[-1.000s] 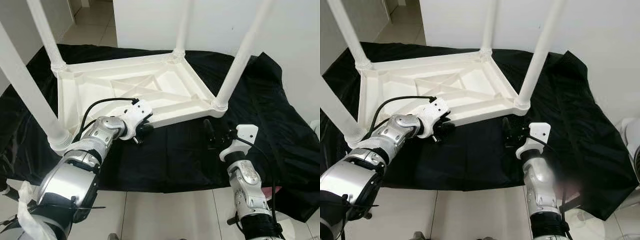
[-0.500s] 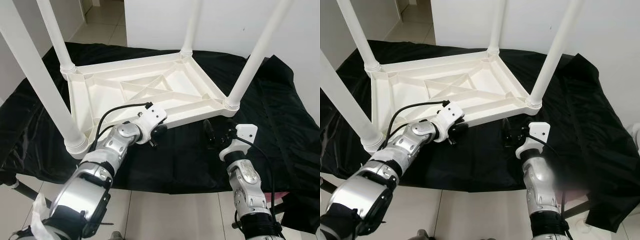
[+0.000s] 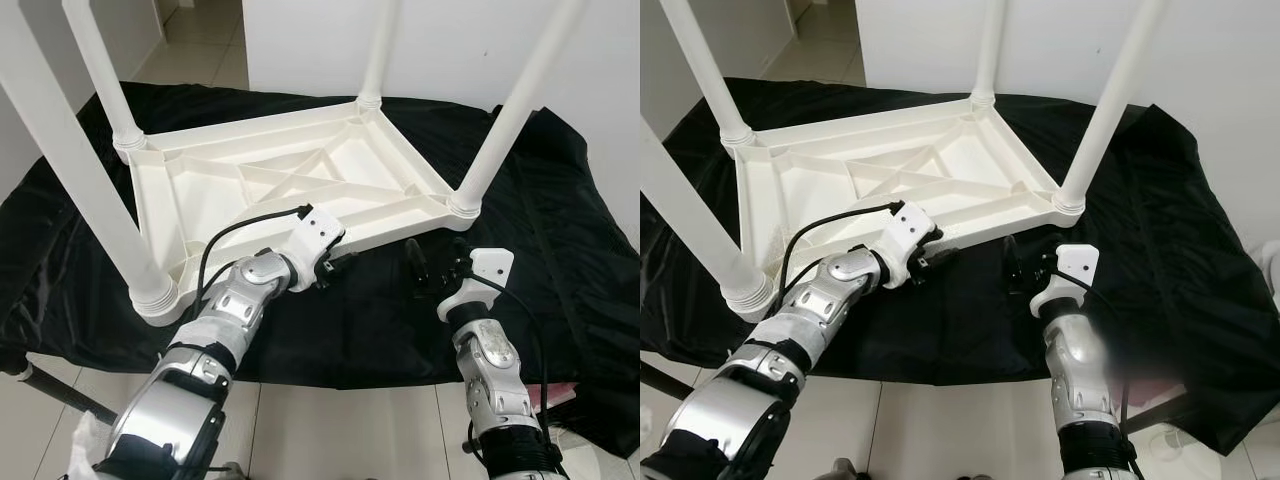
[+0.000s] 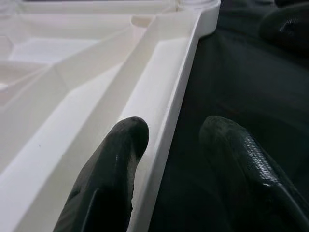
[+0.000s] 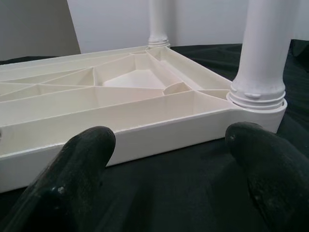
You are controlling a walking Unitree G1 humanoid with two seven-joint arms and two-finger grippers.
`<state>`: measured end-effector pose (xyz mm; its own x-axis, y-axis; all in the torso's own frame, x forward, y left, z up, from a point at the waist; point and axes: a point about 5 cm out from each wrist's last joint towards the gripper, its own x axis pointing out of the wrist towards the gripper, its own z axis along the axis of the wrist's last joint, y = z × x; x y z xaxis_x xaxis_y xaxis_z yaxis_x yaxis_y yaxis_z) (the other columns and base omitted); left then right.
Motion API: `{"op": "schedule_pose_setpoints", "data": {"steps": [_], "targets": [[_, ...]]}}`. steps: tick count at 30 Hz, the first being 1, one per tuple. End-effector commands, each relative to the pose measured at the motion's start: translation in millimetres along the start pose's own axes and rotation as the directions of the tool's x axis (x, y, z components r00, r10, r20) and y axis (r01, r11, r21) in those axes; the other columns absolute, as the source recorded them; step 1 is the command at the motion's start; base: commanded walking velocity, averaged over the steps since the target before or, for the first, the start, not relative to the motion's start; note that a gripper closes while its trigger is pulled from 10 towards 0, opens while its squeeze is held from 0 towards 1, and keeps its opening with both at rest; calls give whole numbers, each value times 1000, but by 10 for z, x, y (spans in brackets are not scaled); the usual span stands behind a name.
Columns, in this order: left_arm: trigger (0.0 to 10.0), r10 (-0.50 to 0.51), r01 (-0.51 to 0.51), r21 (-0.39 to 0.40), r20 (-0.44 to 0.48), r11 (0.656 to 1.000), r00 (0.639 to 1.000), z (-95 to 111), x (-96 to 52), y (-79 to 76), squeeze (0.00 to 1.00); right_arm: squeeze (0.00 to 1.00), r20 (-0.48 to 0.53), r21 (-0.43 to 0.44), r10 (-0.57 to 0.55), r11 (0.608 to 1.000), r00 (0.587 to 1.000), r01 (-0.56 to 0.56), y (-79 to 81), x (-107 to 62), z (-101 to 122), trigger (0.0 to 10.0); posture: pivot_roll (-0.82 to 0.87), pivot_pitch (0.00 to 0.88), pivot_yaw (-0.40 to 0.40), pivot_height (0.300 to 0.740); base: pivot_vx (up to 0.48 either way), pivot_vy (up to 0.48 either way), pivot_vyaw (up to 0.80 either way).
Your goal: Building children table
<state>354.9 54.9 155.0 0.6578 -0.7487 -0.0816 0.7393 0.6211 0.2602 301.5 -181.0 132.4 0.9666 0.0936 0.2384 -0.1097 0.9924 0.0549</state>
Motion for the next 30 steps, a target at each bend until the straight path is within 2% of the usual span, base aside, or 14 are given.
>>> {"op": "schedule_pose_setpoints", "data": {"steps": [1, 4, 6, 7, 8, 10, 11, 14, 20, 21, 24, 27, 28, 30], "targets": [[10000, 17, -15, -38, 44, 999, 999, 9, -92, 35, 0, 0, -15, -6, -5, 1000, 1000, 5, -13, -22, -44, 10000, -1, 77, -22, 740, 0, 0, 0], [10000, 21, -14, -73, 96, 997, 995, 29, -195, 47, 0, 0, -16, -3, 0, 1000, 1000, 0, 4, -11, -50, 10000, 7, 76, -28, 740, 0, 0, 0], [10000, 21, -14, -73, 96, 997, 995, 29, -195, 47, 0, 0, -16, -3, 0, 1000, 1000, 0, 4, -11, -50, 10000, 7, 76, -28, 740, 0, 0, 0], [10000, 26, -16, -72, 140, 997, 990, 43, -301, 51, 0, 0, -17, -1, 6, 1000, 1000, -6, 22, 5, -52, 10000, 10, 76, -30, 740, 0, 0, 0], [10000, 26, -16, -72, 140, 997, 990, 43, -301, 51, 0, 0, -17, -1, 6, 1000, 1000, -6, 22, 5, -52, 10000, 10, 76, -30, 740, 0, 0, 0], [10000, 46, -35, -55, 216, 998, 975, 50, -550, 48, 0, 0, -13, 2, 14, 1000, 1000, -14, 50, 36, -44, 10000, 27, 89, -37, 740, 0, 0, 0], [10000, 46, -35, -55, 216, 998, 975, 50, -550, 48, 0, 0, -13, 2, 14, 1000, 1000, -14, 50, 36, -44, 10000, 27, 89, -37, 740, 0, 0, 0], [10000, 60, -53, -35, 253, 998, 966, 37, -762, 37, 0, 0, -13, 4, 15, 1000, 1000, -15, 61, 64, -44, 10000, 33, 94, -38, 740, 0, 0, 0], [10000, 61, -53, -38, 242, 998, 968, 9, -881, 19, 0, 0, -14, 10, 16, 1000, 1000, -15, 71, 74, -53, 10000, 47, 102, -41, 740, 0, 0, 0], [10000, 62, -51, -52, 230, 997, 971, -41, -999, 9, 0, 0, -15, 13, 18, 1000, 1000, -18, 85, 87, -60, 10000, 58, 107, -45, 740, 0, 0, 0], [10000, 56, -39, -81, 220, 996, 974, -92, -1111, -5, 0, 0, -15, 15, 21, 1000, 1000, -21, 99, 100, -63, 10000, 65, 108, -49, 740, 0, 0, 0], [10000, 46, -21, -128, 197, 992, 979, -172, -1405, -17, 0, 0, -15, 15, 29, 999, 999, -29, 114, 140, -65, 10000, 74, 106, -52, 740, 0, 0, 0], [10000, 46, -21, -128, 197, 992, 979, -172, -1405, -17, 0, 0, -15, 15, 29, 999, 999, -29, 114, 140, -65, 10000, 74, 106, -52, 740, 0, 0, 0], [10000, -1, 19, -133, 131, 991, 991, -238, -1592, -29, 0, 0, -16, 8, 34, 999, 999, -34, 102, 159, -70, 10000, 81, 102, -54, 740, 0, 0, 0]]}}
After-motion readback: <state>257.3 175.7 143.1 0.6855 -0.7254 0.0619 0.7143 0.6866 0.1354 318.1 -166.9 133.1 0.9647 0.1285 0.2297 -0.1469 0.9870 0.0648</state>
